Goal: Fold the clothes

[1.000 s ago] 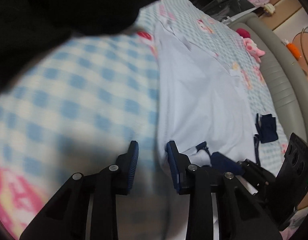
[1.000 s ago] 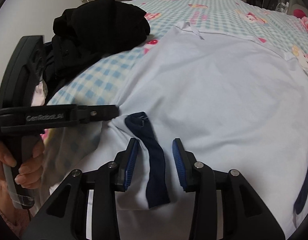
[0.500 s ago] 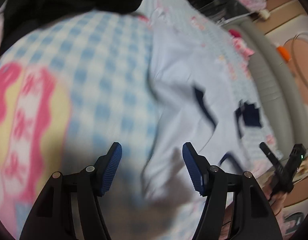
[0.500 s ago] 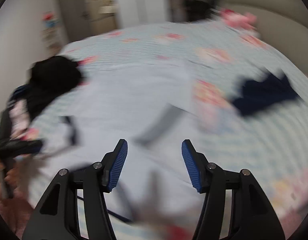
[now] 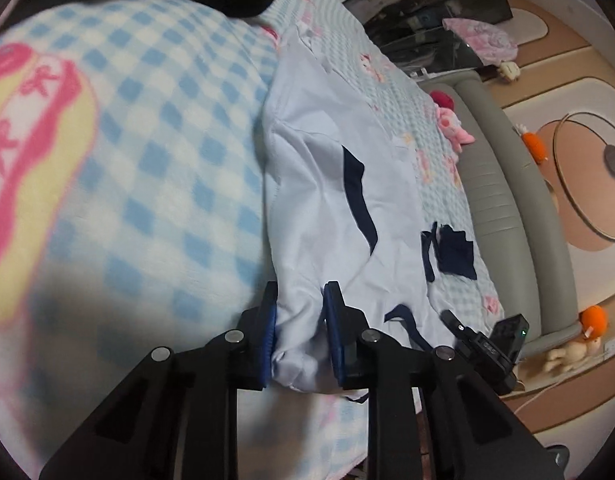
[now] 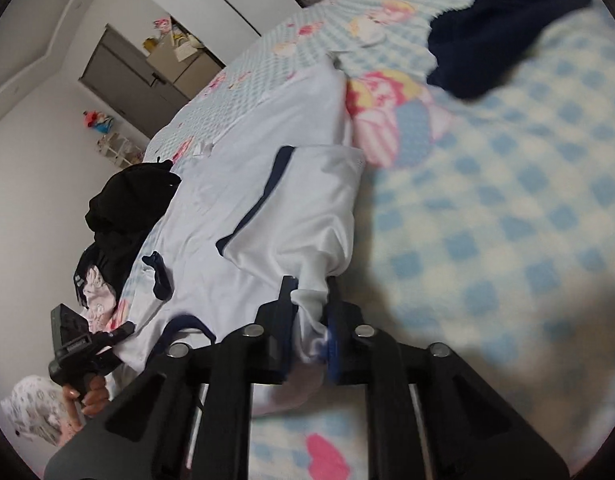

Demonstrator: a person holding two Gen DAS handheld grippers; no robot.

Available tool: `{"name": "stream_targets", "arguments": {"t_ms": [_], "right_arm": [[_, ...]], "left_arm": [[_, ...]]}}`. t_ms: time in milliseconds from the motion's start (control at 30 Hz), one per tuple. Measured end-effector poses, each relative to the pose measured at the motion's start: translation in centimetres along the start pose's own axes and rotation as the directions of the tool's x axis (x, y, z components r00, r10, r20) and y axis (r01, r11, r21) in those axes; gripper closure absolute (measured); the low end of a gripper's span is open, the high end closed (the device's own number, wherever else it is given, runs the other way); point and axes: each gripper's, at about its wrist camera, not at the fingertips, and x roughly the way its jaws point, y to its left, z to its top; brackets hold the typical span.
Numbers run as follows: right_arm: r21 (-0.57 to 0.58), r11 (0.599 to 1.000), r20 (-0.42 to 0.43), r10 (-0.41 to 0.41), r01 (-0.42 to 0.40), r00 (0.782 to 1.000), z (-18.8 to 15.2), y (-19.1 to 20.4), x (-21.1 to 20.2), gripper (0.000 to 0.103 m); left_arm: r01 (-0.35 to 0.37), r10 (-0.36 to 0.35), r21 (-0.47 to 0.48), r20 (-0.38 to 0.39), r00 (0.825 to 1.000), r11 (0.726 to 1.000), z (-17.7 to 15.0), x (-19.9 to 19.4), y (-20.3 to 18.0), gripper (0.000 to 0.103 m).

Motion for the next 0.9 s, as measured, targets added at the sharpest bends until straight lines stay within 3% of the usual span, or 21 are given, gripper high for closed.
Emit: {"name": "stream_targets", "arguments": {"t_ms": [33,67,100,133,167,200,333,433,467,567,600,633,700,733,767,800,867,900], "right_arm": [[-0.014,1.0,-0.009,-0.013,0.013,1.0,0.0,0.1,0.5,0.086],[-0.023,0.999,-0.04,-0.029,0.028,0.999,-0.1,0.1,1.4,0.072],[-0.015,0.999,-0.084,-0.035,0.034,0.996,-0.4,-0.2,2.4,0.069],[-0.013,0.999,-0.114,-0.042,0.041,0.993,-0.6,-0.3,3.1,0.077],[-0.03,0.998,-0.094,-0.055,0.053,0.994,-0.8,0.2,2.4,0.091],[-0.046,0.997,-0.074,-0.068,0.065,0.995,-0.9,0.7,1.8,0.095],[-0.081,0.994,0.014,-0.071,0.072,0.997,-1.6,2.4,-2.6,0.097],[-0.121,0.989,0.038,-0.079,0.083,0.996,-2.7,3.4,-5.5,0.098],[-0.132,0.987,0.036,-0.085,0.089,0.996,-3.2,3.5,-6.0,0.098],[-0.171,0.976,0.01,-0.134,0.134,0.991,-5.0,3.2,-6.3,0.096],[-0.187,0.969,-0.008,-0.166,0.161,0.986,-5.7,2.8,-5.7,0.094],[-0.199,0.962,-0.025,-0.196,0.187,0.98,-6.3,2.4,-5.1,0.085],[-0.192,0.953,-0.054,-0.247,0.233,0.968,-7.5,0.8,-4.4,0.082],[-0.185,0.951,-0.058,-0.262,0.248,0.963,-8.0,0.2,-4.3,0.08],[-0.164,0.957,-0.018,-0.246,0.24,0.969,-8.0,0.2,-5.4,0.079],[-0.16,0.953,0.043,-0.252,0.256,0.967,-7.9,0.4,-6.7,0.079],[-0.184,0.932,0.179,-0.282,0.314,0.943,-7.8,1.4,-9.1,0.074],[-0.209,0.93,0.209,-0.259,0.302,0.943,-7.9,2.1,-9.6,0.074]], "left_arm": [[-0.024,0.024,-0.001,-0.019,1.0,1.0,0.0,0.8,-0.1,0.075],[-0.05,0.05,0.007,-0.019,0.999,0.999,-0.2,1.1,-0.4,0.078],[-0.079,0.079,0.022,-0.006,0.997,0.997,-0.4,1.0,-0.9,0.082],[-0.108,0.108,0.037,0.007,0.994,0.993,-0.6,0.9,-1.4,0.087],[-0.137,0.136,0.051,0.021,0.991,0.989,-0.8,0.8,-1.9,0.091],[-0.15,0.148,0.067,0.039,0.988,0.986,-1.1,0.2,-2.6,0.091],[-0.146,0.134,0.109,0.104,0.986,0.983,-2.8,-3.3,-4.7,0.092],[-0.147,0.134,0.114,0.114,0.984,0.983,-4.8,-5.1,-4.9,0.092],[-0.174,0.163,0.117,0.101,0.981,0.978,-5.3,-5.1,-4.6,0.092],[-0.314,0.314,0.132,0.027,0.949,0.94,-6.1,-3.9,-3.1,0.082],[-0.331,0.333,0.117,0.006,0.943,0.936,-6.1,-3.6,-2.7,0.082],[-0.334,0.336,0.094,-0.005,0.942,0.938,-6.0,-3.4,-2.5,0.082],[-0.366,0.364,0.089,0.037,0.931,0.926,-6.2,-4.4,-3.3,0.078],[-0.4,0.393,0.09,0.083,0.916,0.912,-6.6,-5.3,-3.9,0.07],[-0.444,0.43,0.087,0.141,0.892,0.892,-7.2,-6.4,-4.5,0.06],[-0.464,0.443,0.088,0.187,0.877,0.881,-7.7,-7.1,-5.1,0.058],[-0.476,0.439,0.097,0.264,0.859,0.874,-8.8,-8.0,-6.2,0.06],[-0.471,0.423,0.128,0.284,0.86,0.873,-9.1,-7.8,-7.1,0.06]]}}
